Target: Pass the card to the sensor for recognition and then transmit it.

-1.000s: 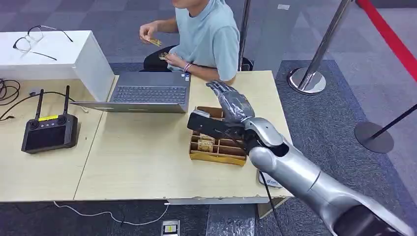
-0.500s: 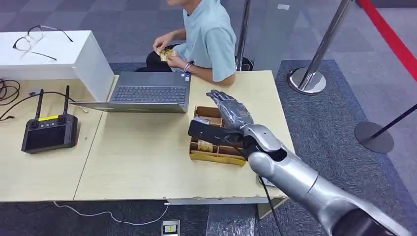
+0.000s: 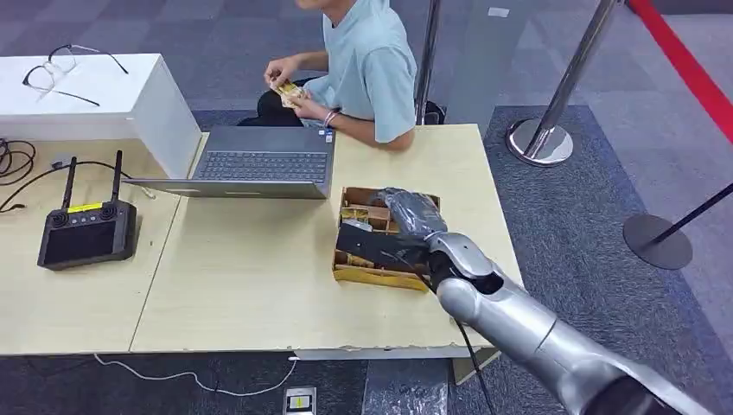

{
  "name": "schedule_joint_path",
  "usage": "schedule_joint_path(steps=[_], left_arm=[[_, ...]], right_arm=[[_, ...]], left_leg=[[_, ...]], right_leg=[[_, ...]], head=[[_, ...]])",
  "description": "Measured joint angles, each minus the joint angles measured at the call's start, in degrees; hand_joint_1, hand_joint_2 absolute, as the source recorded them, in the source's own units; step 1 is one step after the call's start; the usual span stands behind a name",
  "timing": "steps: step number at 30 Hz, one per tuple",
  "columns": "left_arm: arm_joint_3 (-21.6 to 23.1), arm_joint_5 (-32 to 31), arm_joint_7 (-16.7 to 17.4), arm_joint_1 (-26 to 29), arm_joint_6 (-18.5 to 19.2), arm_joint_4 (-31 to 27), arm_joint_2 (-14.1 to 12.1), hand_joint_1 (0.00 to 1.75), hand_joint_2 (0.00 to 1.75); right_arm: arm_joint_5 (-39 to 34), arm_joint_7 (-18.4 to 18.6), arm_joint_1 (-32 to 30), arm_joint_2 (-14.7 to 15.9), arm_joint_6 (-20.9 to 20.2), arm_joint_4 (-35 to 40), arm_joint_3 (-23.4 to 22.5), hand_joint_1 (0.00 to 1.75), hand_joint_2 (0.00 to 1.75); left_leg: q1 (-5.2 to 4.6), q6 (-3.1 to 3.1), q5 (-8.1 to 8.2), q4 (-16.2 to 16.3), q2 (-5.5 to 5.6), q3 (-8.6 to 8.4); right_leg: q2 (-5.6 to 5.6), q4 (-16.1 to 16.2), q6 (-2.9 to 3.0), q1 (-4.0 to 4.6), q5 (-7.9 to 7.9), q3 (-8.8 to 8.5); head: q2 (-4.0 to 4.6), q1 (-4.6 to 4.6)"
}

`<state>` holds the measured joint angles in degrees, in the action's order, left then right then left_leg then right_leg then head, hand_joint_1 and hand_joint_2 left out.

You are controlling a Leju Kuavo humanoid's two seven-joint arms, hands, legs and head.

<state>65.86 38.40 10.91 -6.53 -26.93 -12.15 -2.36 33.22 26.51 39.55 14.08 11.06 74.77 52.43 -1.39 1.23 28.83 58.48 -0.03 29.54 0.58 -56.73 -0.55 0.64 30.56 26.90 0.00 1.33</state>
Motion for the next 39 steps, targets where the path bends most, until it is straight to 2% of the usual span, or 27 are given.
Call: schedule_joint_path(steps=[3,7,11,19,20,23,25,31,32,34,39], left_arm=[[0.0,0.0,0.0,0.0,0.0,0.0,0.0,0.00,1.75],[0.0,0.0,0.0,0.0,0.0,0.0,0.1,0.00,1.75],[0.0,0.0,0.0,0.0,0.0,0.0,0.2,0.00,1.75],[0.0,-0.1,0.0,0.0,0.0,0.0,0.3,0.00,1.75],[0.0,-0.1,0.0,0.0,0.0,0.0,0.3,0.00,1.75],[0.0,-0.2,0.0,0.0,0.1,0.0,0.4,0.00,1.75],[0.0,-0.3,0.0,0.0,0.3,0.0,0.4,0.00,1.75],[0.0,-0.8,0.3,0.0,0.4,0.0,0.5,0.00,1.75],[0.0,-0.8,0.3,0.0,0.4,0.0,0.5,0.00,1.75],[0.0,-1.0,0.3,0.0,0.4,0.0,0.5,0.00,1.75],[0.0,-1.0,0.2,0.0,0.4,0.0,0.5,0.00,1.75]], right_arm=[[0.3,-0.3,-0.4,0.0,-0.1,-0.4,0.0,0.72,1.75],[0.4,-0.4,-0.7,-0.1,-0.1,-0.4,0.1,0.68,1.75],[0.6,-0.9,-0.7,-0.4,-0.2,-0.7,0.1,0.86,1.75],[2.6,-1.4,-0.9,-1.0,-0.4,-1.8,0.4,0.96,1.75],[2.9,-1.4,-0.9,-1.1,-0.4,-2.1,0.5,1.01,1.75],[4.2,-1.4,-0.8,-1.4,-0.6,-2.6,0.9,0.98,1.75],[4.5,-1.4,-0.8,-1.6,-0.9,-2.9,1.1,1.03,1.75],[5.7,-1.5,-0.6,-2.5,-3.0,-4.5,1.8,0.94,1.75],[5.8,-1.5,-0.5,-2.6,-3.1,-4.8,1.9,1.01,1.75],[6.0,-1.5,-0.5,-2.9,-3.2,-5.4,2.1,1.03,1.75],[6.4,-1.8,-0.1,-3.5,-3.3,-6.4,2.4,0.86,1.75]], left_leg=[[0.00,0.00,0.00,0.0,0.00,0.00],[0.00,0.00,0.00,0.0,0.00,0.00],[0.00,0.00,0.00,0.0,0.00,0.00],[0.00,0.00,0.00,0.0,0.00,0.00],[0.00,0.00,0.00,0.0,0.00,0.00],[0.00,0.00,0.00,0.0,0.01,0.00],[0.00,0.00,0.00,0.0,0.00,0.00],[0.00,0.00,0.00,0.0,0.01,0.00],[0.00,0.00,0.00,0.0,0.00,0.00],[0.00,0.00,0.00,0.0,0.00,0.00],[0.00,0.00,0.00,0.0,0.00,-0.01]], right_leg=[[0.00,0.0,0.00,0.00,0.00,0.00],[0.00,0.0,0.00,0.00,0.00,0.00],[0.00,0.0,0.00,0.00,0.00,0.00],[0.00,0.0,0.00,0.00,0.00,-0.01],[0.00,0.0,0.00,0.00,0.00,-0.01],[0.00,0.0,0.00,0.00,0.00,-0.01],[0.00,0.0,0.00,0.00,0.00,-0.01],[0.00,0.0,0.00,0.00,0.00,-0.01],[0.00,0.0,0.00,0.00,0.00,-0.01],[0.00,0.0,0.00,0.00,0.00,-0.01],[0.00,0.0,0.00,0.00,0.00,-0.02]], head=[[0.00,0.00],[0.00,0.00],[0.00,0.00],[0.00,0.00],[0.00,0.00],[0.00,0.00],[0.00,0.00],[0.00,0.00],[0.00,-0.02],[0.00,0.00],[0.00,0.00]])
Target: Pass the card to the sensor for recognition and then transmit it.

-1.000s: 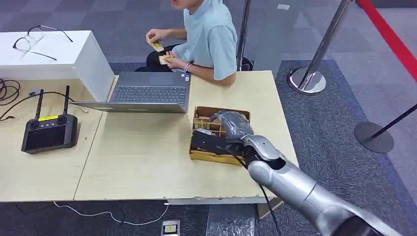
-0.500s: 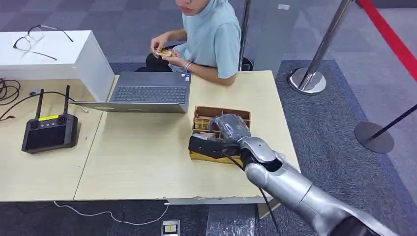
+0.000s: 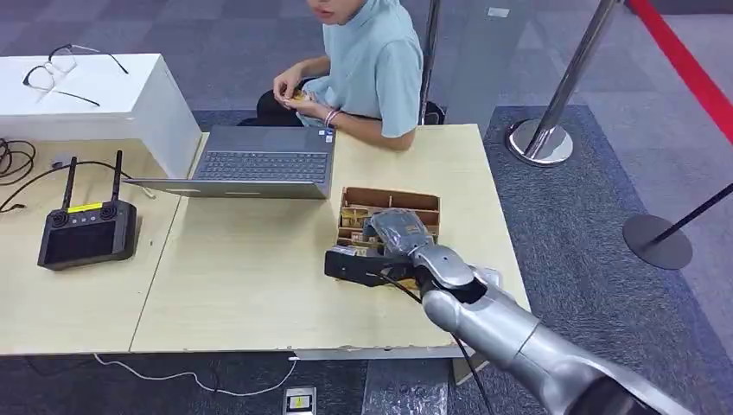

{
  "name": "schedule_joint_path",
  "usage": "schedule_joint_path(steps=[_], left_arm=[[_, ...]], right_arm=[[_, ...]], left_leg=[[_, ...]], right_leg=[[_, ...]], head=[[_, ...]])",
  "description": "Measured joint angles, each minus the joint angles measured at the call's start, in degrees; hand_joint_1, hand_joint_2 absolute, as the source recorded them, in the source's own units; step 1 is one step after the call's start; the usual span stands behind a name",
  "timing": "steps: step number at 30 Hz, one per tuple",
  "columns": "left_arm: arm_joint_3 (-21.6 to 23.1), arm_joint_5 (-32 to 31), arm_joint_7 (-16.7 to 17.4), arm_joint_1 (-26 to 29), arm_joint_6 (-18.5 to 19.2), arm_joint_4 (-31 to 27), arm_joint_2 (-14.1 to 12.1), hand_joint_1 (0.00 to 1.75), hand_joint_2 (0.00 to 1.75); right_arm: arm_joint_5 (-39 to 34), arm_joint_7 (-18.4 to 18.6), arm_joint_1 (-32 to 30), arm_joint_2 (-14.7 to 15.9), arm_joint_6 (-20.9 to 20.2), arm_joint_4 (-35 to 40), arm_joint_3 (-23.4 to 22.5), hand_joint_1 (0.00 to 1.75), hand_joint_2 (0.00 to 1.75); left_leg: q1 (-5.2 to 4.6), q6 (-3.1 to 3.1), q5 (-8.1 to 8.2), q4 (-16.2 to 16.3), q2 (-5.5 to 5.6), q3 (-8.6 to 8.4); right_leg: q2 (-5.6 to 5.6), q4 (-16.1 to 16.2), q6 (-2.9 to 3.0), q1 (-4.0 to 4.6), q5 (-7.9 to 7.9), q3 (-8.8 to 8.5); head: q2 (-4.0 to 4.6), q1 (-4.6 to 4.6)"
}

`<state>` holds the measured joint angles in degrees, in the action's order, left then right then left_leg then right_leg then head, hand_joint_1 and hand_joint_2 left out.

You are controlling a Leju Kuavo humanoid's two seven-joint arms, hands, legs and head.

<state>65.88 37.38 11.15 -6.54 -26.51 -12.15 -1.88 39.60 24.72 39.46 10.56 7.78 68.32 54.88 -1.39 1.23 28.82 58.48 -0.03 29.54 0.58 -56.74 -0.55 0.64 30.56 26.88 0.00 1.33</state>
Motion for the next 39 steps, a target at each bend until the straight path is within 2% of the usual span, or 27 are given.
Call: schedule_joint_path(steps=[1,8,15,33,39], left_arm=[[0.0,0.0,0.0,0.0,0.0,0.0,0.0,0.00,1.75],[0.0,0.0,0.0,0.0,0.1,0.0,0.2,0.00,1.75],[0.0,0.1,0.1,0.0,0.2,0.0,0.3,0.00,1.75],[0.0,0.1,0.3,0.0,0.1,0.0,0.3,0.00,1.75],[0.0,0.1,0.4,0.0,0.2,0.0,0.3,0.00,1.75]], right_arm=[[0.0,0.0,0.0,-0.1,0.0,-0.1,0.0,0.93,1.75],[0.0,-0.2,0.5,-0.6,-0.3,-1.1,0.4,1.03,1.75],[0.0,-0.3,0.7,-1.0,-0.6,-1.9,0.4,1.03,1.75],[0.1,-0.6,0.5,-1.5,-0.9,-2.5,1.0,1.24,1.75],[0.1,-0.7,0.4,-1.5,-0.9,-2.9,1.4,1.17,1.75]], left_leg=[[0.00,0.00,0.00,0.0,0.00,0.00],[0.00,0.00,0.00,0.0,0.00,-0.01],[0.00,0.00,0.00,0.0,0.00,-0.02],[0.00,0.00,0.00,0.0,-0.01,-0.04],[0.00,0.00,0.00,0.0,-0.01,-0.04]], right_leg=[[0.00,0.0,0.00,0.00,0.00,0.00],[0.00,0.0,0.00,0.00,0.00,-0.01],[0.00,0.0,0.00,0.00,0.00,-0.02],[0.00,0.0,0.00,0.00,0.00,-0.02],[0.00,0.0,0.00,0.00,0.00,-0.02]], head=[[0.00,0.00],[0.00,0.00],[0.00,0.00],[0.00,-0.02],[0.00,0.00]])
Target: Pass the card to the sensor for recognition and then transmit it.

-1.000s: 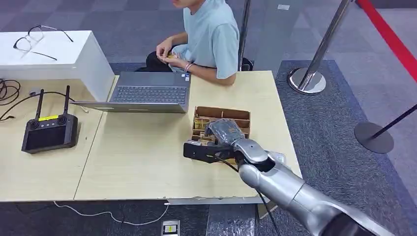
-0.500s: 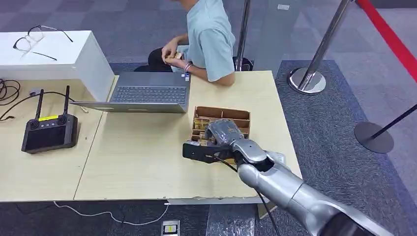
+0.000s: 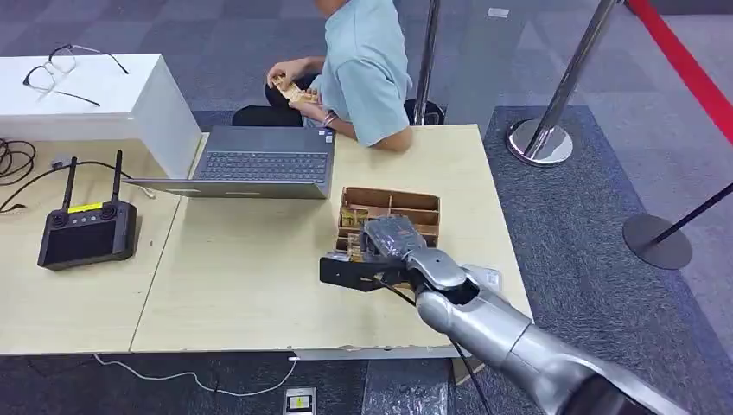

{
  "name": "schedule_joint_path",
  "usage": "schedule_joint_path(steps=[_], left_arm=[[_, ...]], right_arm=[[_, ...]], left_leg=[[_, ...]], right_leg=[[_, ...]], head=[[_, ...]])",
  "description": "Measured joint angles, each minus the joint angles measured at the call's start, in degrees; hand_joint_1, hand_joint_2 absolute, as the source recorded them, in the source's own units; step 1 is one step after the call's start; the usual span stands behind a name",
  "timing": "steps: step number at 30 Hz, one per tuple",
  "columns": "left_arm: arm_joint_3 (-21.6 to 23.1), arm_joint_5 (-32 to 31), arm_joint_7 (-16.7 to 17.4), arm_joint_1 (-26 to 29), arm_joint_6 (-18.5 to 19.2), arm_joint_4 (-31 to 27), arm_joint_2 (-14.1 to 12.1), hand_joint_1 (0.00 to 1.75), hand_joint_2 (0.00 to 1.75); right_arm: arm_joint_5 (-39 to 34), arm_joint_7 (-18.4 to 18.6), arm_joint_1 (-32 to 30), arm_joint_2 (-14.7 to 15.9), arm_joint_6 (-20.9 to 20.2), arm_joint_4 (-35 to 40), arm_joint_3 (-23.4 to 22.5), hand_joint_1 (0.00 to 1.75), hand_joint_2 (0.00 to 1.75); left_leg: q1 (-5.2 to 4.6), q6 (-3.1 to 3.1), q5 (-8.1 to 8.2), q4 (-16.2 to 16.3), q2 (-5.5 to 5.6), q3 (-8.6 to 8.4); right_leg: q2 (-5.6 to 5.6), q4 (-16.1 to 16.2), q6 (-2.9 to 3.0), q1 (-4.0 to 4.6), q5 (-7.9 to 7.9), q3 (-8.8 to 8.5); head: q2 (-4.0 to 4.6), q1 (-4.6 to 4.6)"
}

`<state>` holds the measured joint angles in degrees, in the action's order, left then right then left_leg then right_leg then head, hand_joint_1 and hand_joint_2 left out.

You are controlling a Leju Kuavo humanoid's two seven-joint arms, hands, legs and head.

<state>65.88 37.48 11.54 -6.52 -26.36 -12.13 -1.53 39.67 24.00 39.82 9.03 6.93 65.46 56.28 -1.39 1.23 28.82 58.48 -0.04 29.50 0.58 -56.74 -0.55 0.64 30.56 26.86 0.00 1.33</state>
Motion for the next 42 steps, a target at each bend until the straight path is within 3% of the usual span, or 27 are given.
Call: schedule_joint_path(steps=[14,21,31,42], left_arm=[[0.0,0.2,-0.1,0.0,0.0,0.0,0.0,0.00,1.75],[0.0,0.2,0.0,0.0,0.0,0.0,0.0,0.00,1.75],[0.0,0.2,-0.1,0.0,-0.1,0.0,0.0,0.00,1.75],[0.0,0.3,-0.3,0.0,-0.1,0.0,0.0,0.00,1.75]], right_arm=[[0.0,-0.5,-0.4,-0.4,0.0,-1.0,0.5,1.24,1.75],[0.0,-0.8,-0.4,-0.5,0.0,-1.2,0.5,1.12,1.75],[0.0,-1.2,-0.4,-1.0,0.4,-1.4,0.4,0.75,1.75],[-0.2,-0.8,0.7,-1.0,0.4,-0.3,0.3,0.75,1.75]], left_leg=[[0.00,0.00,0.00,0.0,0.00,0.02],[0.00,0.00,0.00,0.0,0.00,0.01],[0.00,0.00,0.00,0.0,0.00,-0.01],[0.00,-0.02,-0.01,0.0,0.00,-0.03]], right_leg=[[0.00,0.0,0.00,0.00,0.00,0.02],[0.00,0.0,0.00,0.00,0.00,0.01],[0.00,0.0,0.00,0.00,0.00,-0.01],[0.00,0.0,0.00,0.00,0.00,-0.03]], head=[[0.00,0.00],[0.00,0.00],[0.00,0.00],[0.00,0.00]])
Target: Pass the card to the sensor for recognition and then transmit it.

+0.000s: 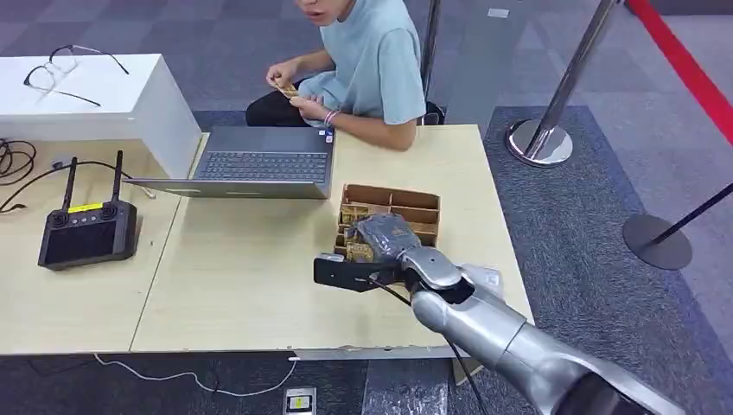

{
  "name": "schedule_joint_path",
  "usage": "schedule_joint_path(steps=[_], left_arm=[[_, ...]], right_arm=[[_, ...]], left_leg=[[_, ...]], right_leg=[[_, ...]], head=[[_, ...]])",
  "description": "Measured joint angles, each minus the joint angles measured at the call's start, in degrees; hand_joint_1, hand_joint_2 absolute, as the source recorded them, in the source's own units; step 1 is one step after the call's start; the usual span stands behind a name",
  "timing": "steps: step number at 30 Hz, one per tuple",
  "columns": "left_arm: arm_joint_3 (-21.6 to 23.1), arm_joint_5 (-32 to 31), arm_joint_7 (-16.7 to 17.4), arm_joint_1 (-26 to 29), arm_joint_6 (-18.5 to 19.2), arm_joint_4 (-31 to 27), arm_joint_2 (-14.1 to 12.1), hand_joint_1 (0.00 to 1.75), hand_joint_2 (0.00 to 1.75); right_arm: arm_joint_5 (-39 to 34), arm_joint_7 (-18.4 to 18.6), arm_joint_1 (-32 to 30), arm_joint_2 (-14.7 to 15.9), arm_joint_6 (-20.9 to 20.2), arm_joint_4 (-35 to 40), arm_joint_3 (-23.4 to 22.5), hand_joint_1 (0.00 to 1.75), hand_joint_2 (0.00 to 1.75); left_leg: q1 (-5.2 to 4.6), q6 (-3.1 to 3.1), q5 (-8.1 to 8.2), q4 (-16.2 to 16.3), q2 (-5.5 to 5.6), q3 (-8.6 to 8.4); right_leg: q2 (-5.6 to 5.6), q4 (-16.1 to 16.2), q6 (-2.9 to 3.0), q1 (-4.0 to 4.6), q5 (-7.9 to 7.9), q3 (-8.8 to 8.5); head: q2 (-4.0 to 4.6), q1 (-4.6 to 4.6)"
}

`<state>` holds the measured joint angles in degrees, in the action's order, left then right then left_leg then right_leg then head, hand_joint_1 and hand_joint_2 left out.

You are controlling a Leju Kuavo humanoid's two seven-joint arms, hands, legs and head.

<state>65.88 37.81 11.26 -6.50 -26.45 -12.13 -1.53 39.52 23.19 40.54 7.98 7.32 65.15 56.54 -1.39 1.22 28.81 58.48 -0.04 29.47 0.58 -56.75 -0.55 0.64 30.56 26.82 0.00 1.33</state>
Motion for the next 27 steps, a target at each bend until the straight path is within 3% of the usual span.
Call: schedule_joint_path(steps=[13,17,27], left_arm=[[0.0,0.3,0.0,0.1,-0.1,0.0,0.0,0.00,1.75],[0.0,0.2,0.0,0.1,-0.1,0.0,0.0,0.00,1.75],[0.0,-0.2,0.0,0.0,-0.1,0.0,0.0,0.00,1.75]], right_arm=[[-0.1,0.5,0.3,0.2,-0.1,0.9,-0.3,0.93,1.75],[0.0,0.5,0.3,0.2,-0.6,0.8,-0.2,0.86,1.75],[2.1,0.6,0.4,0.1,-1.8,-0.8,0.4,0.93,1.75]], left_leg=[[0.00,0.00,0.00,0.0,0.00,0.00],[0.00,0.00,0.00,0.0,0.00,0.00],[0.00,0.00,0.00,0.0,0.00,0.00]], right_leg=[[0.00,0.0,0.00,0.00,0.00,0.00],[0.00,0.0,0.00,0.00,0.00,0.01],[0.00,0.0,0.00,0.00,0.00,0.00]], head=[[0.00,0.00],[0.00,0.00],[0.00,-0.02]])
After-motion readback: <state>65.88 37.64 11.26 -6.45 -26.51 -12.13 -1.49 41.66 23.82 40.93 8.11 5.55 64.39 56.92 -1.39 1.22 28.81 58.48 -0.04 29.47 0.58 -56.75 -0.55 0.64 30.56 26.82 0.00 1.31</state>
